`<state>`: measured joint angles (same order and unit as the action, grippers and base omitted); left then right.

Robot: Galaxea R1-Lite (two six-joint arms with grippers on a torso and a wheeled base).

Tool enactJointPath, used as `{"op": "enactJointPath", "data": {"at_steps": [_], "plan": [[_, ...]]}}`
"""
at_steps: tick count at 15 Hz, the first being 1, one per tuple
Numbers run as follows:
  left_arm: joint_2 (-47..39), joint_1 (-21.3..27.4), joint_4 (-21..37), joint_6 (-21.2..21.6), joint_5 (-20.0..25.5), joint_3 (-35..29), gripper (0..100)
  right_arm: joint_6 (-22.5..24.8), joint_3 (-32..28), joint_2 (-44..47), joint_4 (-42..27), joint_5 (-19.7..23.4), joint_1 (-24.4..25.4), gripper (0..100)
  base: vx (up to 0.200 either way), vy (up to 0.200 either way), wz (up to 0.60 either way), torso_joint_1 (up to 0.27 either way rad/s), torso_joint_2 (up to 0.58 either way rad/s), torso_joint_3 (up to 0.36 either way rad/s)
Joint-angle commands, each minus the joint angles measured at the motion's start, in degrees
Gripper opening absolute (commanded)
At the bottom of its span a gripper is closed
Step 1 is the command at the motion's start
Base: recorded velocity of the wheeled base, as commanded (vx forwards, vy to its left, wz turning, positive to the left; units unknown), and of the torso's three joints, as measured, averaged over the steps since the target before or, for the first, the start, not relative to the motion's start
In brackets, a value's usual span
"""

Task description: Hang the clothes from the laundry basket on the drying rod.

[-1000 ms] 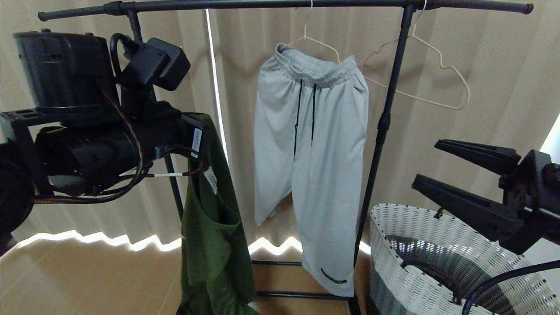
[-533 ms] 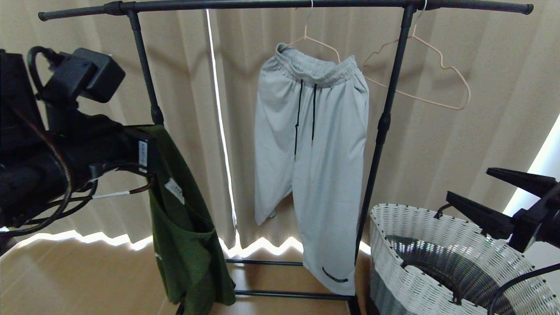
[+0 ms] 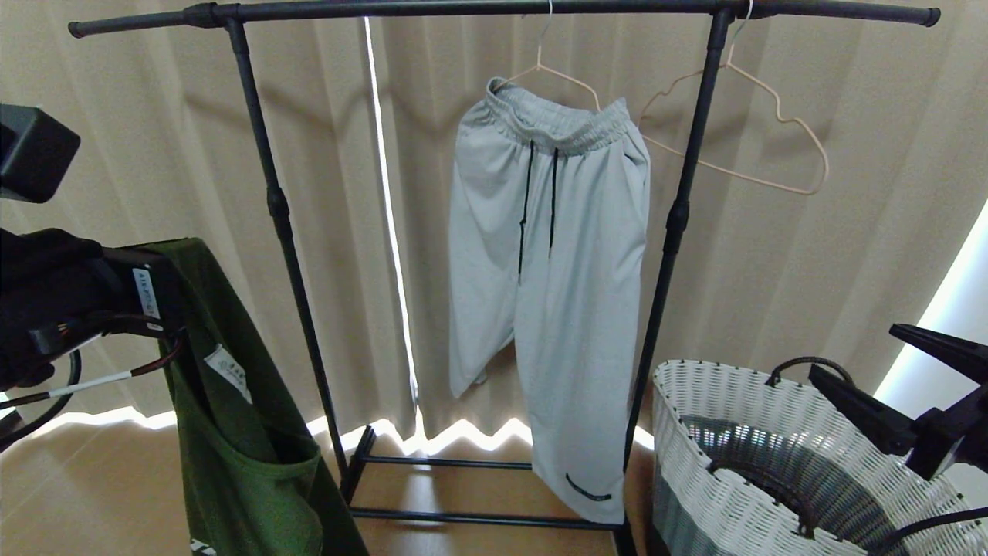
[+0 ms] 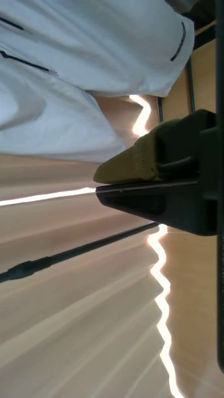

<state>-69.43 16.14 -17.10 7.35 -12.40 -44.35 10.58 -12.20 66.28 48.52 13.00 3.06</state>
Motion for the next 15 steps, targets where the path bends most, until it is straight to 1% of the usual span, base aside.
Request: {"op": "enactJointPath", "data": {"at_steps": [1,3,4,5,6,9,11,13,15], "plan": [[0.96,0.12,-0.12,0.12,0.01,0.32,0,0.23,0.34,0.52,0.17,-0.08,0.02,100,0.0,0.0,0.0,0.0,0.0,0.0],[1.93,0.12,-0.12,0.12,1.32,0.93,0,0.23,-0.89,0.52,0.17,-0.16,-0.51,100,0.0,0.0,0.0,0.0,0.0,0.0],[3.07,0.03,-0.04,0.21,3.7,2.07,0,0.14,-1.42,0.52,0.17,-0.25,-0.51,100,0.0,0.0,0.0,0.0,0.0,0.0],[3.86,0.03,0.14,0.47,4.49,3.13,0,0.14,-1.33,0.43,0.17,-0.25,-0.51,100,0.0,0.0,0.0,0.0,0.0,0.0],[4.21,0.03,0.49,0.65,4.58,3.83,0,0.14,-1.42,0.52,0.08,-0.25,-0.77,100,0.0,0.0,0.0,0.0,0.0,0.0],[3.95,0.03,0.49,0.56,4.66,4.97,0,0.05,-1.51,0.96,0.26,-0.25,-3.59,100,0.0,0.0,0.0,0.0,0.0,0.0],[3.95,0.12,0.49,0.65,4.66,5.68,0,0.05,-1.6,0.87,0.26,-0.25,-4.38,100,0.0,0.0,0.0,0.0,0.0,0.0],[3.95,0.12,0.49,0.74,4.66,6.56,0,0.05,-1.6,1.13,0.26,-0.25,-4.38,100,0.0,0.0,0.0,0.058,-0.22,-0.158],[3.95,0.03,0.32,0.74,4.66,7.17,0,-0.03,-1.95,1.31,0.17,-0.16,-4.47,100,0.0,0.0,0.0,0.066,-0.21,-0.268]]}}
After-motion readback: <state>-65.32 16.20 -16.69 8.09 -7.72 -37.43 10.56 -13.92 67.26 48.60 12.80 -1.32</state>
